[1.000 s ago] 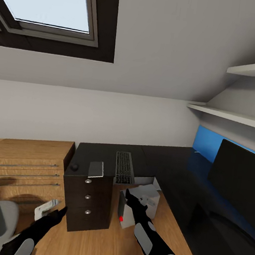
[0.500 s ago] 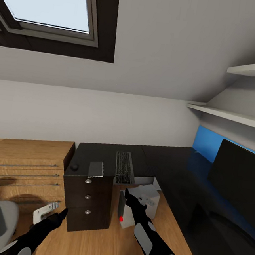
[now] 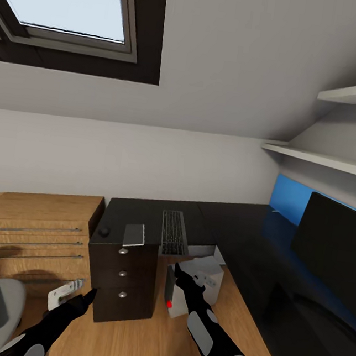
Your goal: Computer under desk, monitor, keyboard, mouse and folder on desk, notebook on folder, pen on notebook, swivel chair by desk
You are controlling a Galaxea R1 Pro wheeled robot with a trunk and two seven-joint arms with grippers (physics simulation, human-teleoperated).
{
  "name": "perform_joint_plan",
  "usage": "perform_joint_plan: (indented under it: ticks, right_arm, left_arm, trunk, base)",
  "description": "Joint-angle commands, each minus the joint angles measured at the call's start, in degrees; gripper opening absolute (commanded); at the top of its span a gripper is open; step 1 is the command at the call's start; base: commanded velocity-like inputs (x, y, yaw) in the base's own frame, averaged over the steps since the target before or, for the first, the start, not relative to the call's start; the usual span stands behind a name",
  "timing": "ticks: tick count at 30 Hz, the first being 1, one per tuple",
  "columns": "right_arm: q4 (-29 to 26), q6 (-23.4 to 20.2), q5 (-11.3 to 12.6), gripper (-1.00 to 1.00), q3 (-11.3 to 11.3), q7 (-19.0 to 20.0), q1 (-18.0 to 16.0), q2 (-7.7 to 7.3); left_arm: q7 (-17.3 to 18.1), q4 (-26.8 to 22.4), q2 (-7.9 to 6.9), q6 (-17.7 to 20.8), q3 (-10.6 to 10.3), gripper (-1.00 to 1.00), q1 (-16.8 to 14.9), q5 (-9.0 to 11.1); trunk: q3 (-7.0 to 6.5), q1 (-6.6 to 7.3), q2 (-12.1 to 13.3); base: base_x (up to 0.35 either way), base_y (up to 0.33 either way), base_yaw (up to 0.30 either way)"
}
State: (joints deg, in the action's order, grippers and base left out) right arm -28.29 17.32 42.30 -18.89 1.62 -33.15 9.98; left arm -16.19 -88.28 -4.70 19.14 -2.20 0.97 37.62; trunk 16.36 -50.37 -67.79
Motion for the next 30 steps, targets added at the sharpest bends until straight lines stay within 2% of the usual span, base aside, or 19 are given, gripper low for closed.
perform_joint_plan:
  ticks: [1,2,3,5,7,9,11,12,15,17,30]
  right_arm:
    - [0.07,0.32,0.6,1.0,-0.27,0.12,-0.07,-0.01]
    - [-0.01,0.21,0.63,1.0,-0.22,0.06,-0.07,0.01]
    - [-0.25,0.01,1.02,1.0,0.01,0.02,-0.13,0.02]
    - [-0.44,-0.06,1.42,1.0,0.18,0.03,-0.17,0.02]
    - [-1.09,-0.13,2.54,1.0,0.61,0.04,-0.2,0.02]
    - [-1.47,-0.19,4.12,1.0,1.11,0.09,-0.22,-0.11]
    - [-1.61,-0.24,5.46,1.0,1.45,0.1,-0.22,-0.28]
    - [-1.68,-0.3,6.91,1.0,1.69,0.12,-0.23,-0.58]
    - [-1.74,-0.44,9.23,1.0,1.9,0.18,-0.2,-1.13]
    - [-1.77,-0.6,10.66,1.0,1.93,0.21,-0.17,-1.41]
    - [0.02,-0.71,11.0,1.0,1.94,-0.14,-0.18,-1.47]
  left_arm:
    - [-0.53,-0.46,-0.05,0.19,-0.14,1.0,0.0,0.62]
    - [-0.55,-1.3,-0.03,0.68,-0.23,1.0,0.0,0.67]
    - [-0.61,-2.99,0.21,4.45,-0.36,1.0,0.01,1.75]
    - [-0.69,-3.51,0.54,7.73,-0.31,1.0,-0.01,3.52]
    - [-0.79,-4.07,0.95,12.92,-0.06,1.0,-0.56,7.83]
    - [-0.84,-4.25,1.17,14.98,0.14,1.0,-0.85,10.16]
    - [-0.9,-4.29,1.24,15.76,0.36,1.0,-0.95,11.08]
    - [-1.01,-4.29,1.27,16.27,0.48,1.0,-1.02,11.76]
    - [-1.37,-4.31,1.31,16.75,0.67,1.0,-1.1,12.38]
    - [-1.75,-4.34,1.27,17.08,1.64,1.0,-1.16,12.88]
    - [-1.92,-4.27,1.28,17.07,2.21,1.0,-1.21,12.92]
  trunk:
    - [0.24,-0.23,-0.46]
    - [0.42,-0.45,-0.86]
    - [0.6,-0.67,-1.26]
    - [0.96,-1.11,-2.06]
    - [1.32,-1.55,-2.86]
    - [1.68,-1.99,-3.67]
    - [2.04,-2.43,-4.47]
    - [2.22,-2.65,-4.87]
    - [2.76,-3.31,-6.07]
    - [3.12,-3.75,-6.87]
    - [5.45,-6.6,-12.09]
  base:
    - [0.0,0.0,0.0]
    - [0.0,0.0,0.0]
    - [0.0,0.0,0.0]
    - [0.0,0.0,0.0]
    - [0.0,0.0,0.0]
    - [0.0,0.0,0.0]
    - [0.0,0.0,0.0]
    - [0.0,0.0,0.0]
    - [0.0,0.0,0.0]
    - [0.0,0.0,0.0]
    - [0.0,0.0,0.0]
